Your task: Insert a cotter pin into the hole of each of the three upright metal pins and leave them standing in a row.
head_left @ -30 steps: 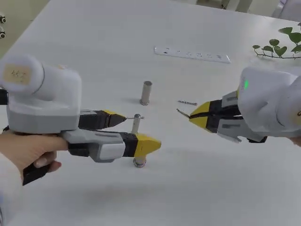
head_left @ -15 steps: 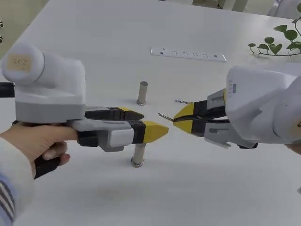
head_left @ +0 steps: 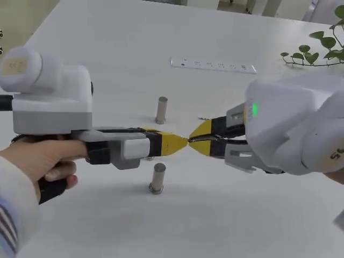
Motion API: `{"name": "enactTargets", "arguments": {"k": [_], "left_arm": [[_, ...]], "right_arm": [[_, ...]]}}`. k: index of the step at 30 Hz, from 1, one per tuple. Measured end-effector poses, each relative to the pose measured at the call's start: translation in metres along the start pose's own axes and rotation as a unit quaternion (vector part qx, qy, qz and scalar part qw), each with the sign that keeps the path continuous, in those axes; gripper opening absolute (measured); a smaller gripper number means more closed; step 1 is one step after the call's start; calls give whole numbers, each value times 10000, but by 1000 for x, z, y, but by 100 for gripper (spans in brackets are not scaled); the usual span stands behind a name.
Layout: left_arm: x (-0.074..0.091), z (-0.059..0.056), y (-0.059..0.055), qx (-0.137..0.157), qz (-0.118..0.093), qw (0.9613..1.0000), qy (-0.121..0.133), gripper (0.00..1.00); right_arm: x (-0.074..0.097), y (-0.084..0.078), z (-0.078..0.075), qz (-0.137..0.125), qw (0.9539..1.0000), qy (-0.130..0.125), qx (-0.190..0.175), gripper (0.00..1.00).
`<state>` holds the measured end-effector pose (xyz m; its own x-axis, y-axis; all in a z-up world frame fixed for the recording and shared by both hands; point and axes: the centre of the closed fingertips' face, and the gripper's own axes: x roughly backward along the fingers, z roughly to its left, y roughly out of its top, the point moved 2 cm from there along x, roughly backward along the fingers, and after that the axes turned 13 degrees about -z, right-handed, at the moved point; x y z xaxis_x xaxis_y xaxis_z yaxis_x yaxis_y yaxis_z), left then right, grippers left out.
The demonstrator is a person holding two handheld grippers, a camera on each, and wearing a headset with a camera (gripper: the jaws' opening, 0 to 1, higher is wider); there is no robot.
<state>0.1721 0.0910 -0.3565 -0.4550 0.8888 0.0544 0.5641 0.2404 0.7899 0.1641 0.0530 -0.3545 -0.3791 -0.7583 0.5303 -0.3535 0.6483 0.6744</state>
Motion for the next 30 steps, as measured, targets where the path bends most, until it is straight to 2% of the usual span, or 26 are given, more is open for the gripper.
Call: {"name": "enactTargets", "arguments": {"k": [7, 12, 15, 17, 23, 28, 30], "left_arm": [[-1, 3, -1, 95, 1, 9999, 76, 11], [-2, -1, -3, 135, 37, 9999, -22, 3], [-3, -2, -2, 235, -20, 9997, -22, 2], [-2, -4, -3, 401, -17, 9991, -98, 0], [-1, -2, -5, 367, 16, 9993, -70, 0], [-1, -2, -2, 372, -131, 9992, -27, 0], [-1, -3, -3, 439, -102, 9990, -21, 0]], "right_arm": [[0, 4, 2, 8, 9999, 11, 133, 0], [0, 5, 2, 25, 9998, 16, 197, 0], [-1, 6, 3, 20, 9998, 27, 212, 0], [-2, 6, 3, 26, 9996, 41, 264, 0], [-3, 6, 4, 35, 9995, 67, 316, 0], [-2, 7, 1, 10, 9996, -30, 275, 0], [-2, 7, 2, -1, 9997, -29, 224, 0]]}}
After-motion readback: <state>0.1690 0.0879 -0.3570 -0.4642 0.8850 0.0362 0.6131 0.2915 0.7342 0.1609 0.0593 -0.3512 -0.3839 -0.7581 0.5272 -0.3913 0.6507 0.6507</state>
